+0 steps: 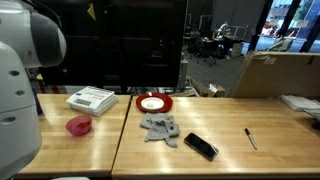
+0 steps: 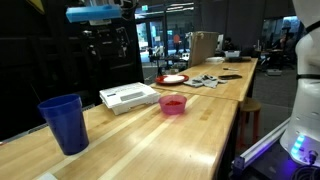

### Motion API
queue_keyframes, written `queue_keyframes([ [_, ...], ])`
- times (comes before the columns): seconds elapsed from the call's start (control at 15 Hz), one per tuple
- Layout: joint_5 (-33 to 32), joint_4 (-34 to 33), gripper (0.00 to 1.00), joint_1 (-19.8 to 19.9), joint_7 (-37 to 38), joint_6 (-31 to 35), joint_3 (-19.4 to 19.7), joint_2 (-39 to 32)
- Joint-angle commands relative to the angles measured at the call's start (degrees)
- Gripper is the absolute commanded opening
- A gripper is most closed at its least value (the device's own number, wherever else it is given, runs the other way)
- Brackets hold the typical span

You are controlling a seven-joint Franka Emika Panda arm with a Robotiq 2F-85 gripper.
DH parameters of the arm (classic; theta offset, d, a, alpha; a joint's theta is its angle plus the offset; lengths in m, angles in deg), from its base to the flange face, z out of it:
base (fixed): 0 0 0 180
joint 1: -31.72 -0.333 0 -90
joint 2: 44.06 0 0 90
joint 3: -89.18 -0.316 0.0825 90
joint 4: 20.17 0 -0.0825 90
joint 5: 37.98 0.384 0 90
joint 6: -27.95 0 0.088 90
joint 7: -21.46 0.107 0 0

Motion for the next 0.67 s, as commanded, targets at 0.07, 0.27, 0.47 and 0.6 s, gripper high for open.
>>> queue_keyframes([
  [0.07,-1.02,-11.04,1.00,-5.24,-6.81,-0.77,1.70,-6.17],
  [0.27,1.65,-15.90,1.00,-7.50,-12.13,1.24,2.55,-9.90],
  [0.47,4.87,-18.26,1.00,-6.74,-14.94,1.29,0.14,-11.98],
  [0.6,8.77,-18.83,1.00,-6.56,-15.64,1.03,-1.19,-12.62],
])
